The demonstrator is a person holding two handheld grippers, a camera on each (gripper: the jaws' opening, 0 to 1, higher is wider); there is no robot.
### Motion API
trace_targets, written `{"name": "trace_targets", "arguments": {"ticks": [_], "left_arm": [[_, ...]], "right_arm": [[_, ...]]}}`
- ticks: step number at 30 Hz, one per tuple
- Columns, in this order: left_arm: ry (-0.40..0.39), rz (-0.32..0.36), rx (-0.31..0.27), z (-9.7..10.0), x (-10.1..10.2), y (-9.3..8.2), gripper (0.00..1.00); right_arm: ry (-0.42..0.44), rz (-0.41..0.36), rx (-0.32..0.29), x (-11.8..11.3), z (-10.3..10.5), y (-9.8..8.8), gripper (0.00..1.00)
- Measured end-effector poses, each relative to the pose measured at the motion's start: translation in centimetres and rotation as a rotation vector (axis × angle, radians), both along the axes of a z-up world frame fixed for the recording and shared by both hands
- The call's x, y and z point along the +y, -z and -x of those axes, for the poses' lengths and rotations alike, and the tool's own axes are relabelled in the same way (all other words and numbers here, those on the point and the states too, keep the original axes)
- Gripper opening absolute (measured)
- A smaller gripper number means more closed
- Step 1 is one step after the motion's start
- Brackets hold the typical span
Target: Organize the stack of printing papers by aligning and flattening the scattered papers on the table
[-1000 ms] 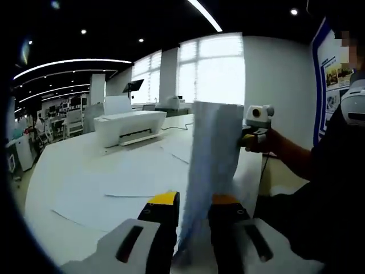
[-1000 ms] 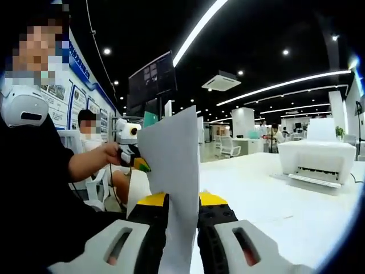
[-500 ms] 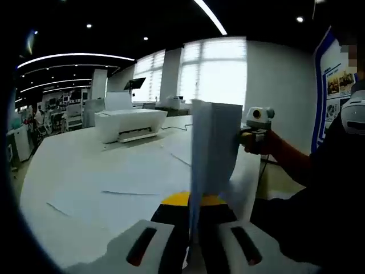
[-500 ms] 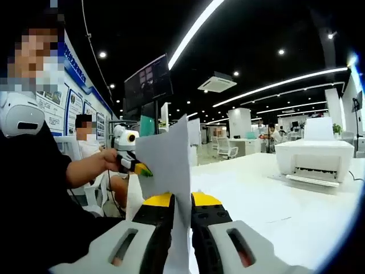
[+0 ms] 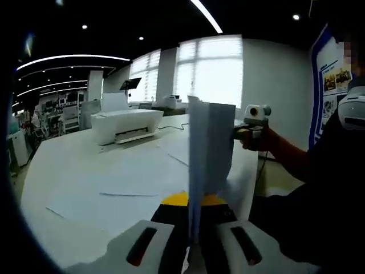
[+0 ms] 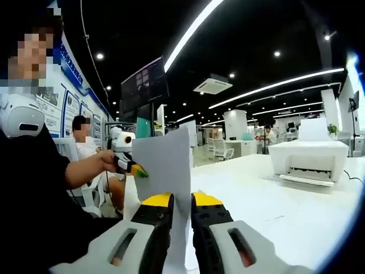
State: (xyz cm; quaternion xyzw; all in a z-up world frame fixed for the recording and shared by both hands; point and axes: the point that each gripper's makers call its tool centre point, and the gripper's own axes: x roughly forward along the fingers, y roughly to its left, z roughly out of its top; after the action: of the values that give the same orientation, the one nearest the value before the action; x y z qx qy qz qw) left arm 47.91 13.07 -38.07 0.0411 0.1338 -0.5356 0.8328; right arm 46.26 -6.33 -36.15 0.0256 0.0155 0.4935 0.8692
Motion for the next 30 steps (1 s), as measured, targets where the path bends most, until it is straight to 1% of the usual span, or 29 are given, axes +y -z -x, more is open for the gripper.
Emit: {"name": "trace_targets", "arguments": {"ticks": [1, 6, 9, 12, 15, 18, 19, 24, 30], "left_arm": [[0.003, -0.001, -0.001, 0.0, -0.1, -0.1, 0.07], [0.023, 0.004, 0.009, 0.5, -0.6, -0.6, 0.07], [0.034, 0.018, 0.043, 0.9, -0.7, -0.8, 0.07], [0.046, 0.050, 0.075, 1.4, -0.7, -1.3, 0.07], [0.057, 0.083, 0.107, 1.8, -0.6, -1.7, 0.07], [0.070, 0.101, 0.122, 1.9, -0.5, -1.9, 0.07], [0.075, 0.102, 0.125, 2.0, -0.4, -1.9, 0.07], [0.090, 0.112, 0.119, 2.8, -0.5, -2.1, 0.07], [0.099, 0.161, 0.130, 3.3, -0.2, -2.8, 0.07]], "right_arm": [[-0.002, -0.001, -0.005, 0.0, 0.1, -0.1, 0.01], [-0.017, -0.020, -0.034, 0.0, 0.6, -1.4, 0.00], [-0.018, -0.035, -0.033, -0.2, 0.7, -1.9, 0.00], [-0.016, -0.058, -0.025, -0.5, 0.8, -2.2, 0.00], [-0.016, -0.090, 0.004, -0.8, 0.9, -2.3, 0.00], [-0.036, -0.101, 0.039, -0.5, 1.4, -2.2, 0.00], [-0.037, -0.098, 0.042, -0.5, 1.4, -2.1, 0.00], [-0.042, -0.101, 0.073, -0.4, 1.7, -2.1, 0.00], [-0.030, -0.118, 0.125, -0.8, 1.5, -1.6, 0.00]]}}
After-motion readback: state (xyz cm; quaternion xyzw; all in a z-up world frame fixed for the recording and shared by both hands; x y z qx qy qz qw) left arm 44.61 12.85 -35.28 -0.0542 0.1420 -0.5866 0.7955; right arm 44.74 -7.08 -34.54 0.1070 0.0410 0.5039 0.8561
